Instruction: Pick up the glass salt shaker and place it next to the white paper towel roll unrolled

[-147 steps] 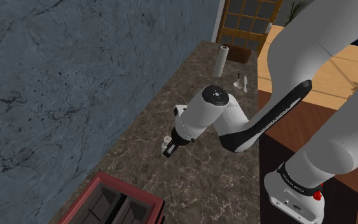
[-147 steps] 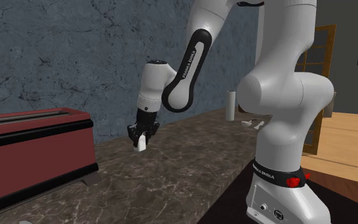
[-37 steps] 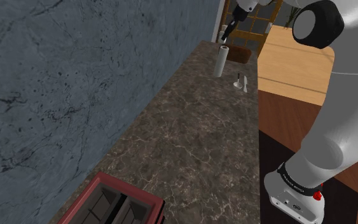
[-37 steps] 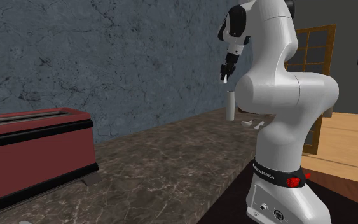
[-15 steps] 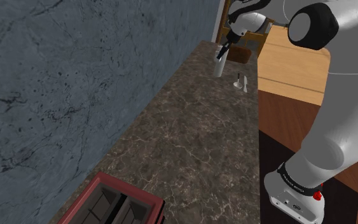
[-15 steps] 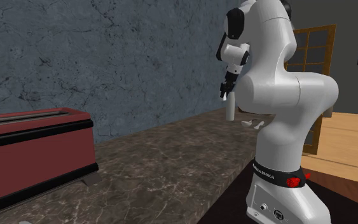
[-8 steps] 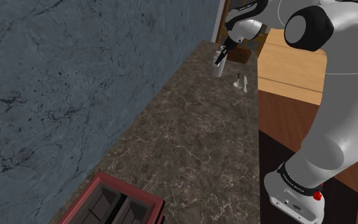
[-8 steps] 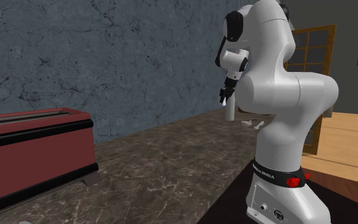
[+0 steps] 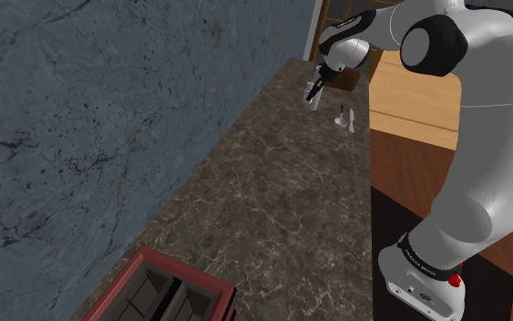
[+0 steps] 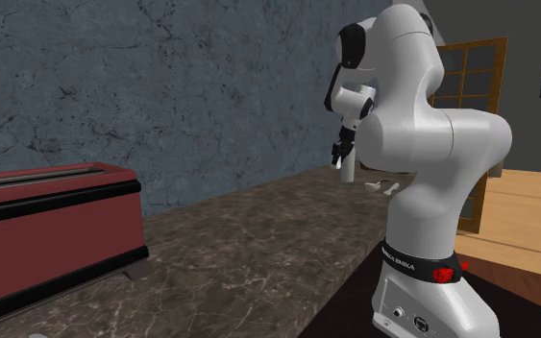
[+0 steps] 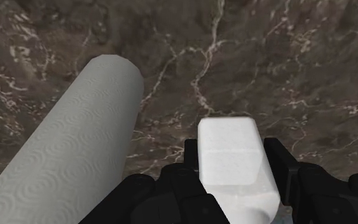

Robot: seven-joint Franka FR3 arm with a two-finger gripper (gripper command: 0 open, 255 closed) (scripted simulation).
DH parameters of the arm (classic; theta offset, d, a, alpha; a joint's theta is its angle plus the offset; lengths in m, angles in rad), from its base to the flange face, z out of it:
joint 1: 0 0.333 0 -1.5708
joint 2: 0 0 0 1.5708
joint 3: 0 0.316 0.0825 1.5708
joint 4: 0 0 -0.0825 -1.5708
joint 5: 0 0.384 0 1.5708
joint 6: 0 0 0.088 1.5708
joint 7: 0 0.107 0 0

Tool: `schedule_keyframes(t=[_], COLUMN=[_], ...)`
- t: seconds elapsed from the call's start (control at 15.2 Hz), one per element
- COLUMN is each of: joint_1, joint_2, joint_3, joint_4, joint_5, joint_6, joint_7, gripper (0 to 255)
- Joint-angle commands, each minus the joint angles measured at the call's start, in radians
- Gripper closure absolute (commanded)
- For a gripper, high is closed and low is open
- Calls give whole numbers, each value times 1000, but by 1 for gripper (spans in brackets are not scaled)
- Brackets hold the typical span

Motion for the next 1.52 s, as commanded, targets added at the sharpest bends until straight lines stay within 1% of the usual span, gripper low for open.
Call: schedule_keyframes(t=[0.0, 0.66, 1.12, 1.19, 1.45], joint_1=[-1, -15, -15, -15, -15], joint_2=[12, 82, 82, 82, 82], joint_3=[5, 31, 31, 31, 31], joint_4=[-9, -25, -25, -25, -25], joint_5=[9, 51, 51, 51, 51], joint_6=[20, 100, 100, 100, 100], joint_7=[-10, -58, -58, -58, -58], gripper=[255, 255, 255, 0, 0])
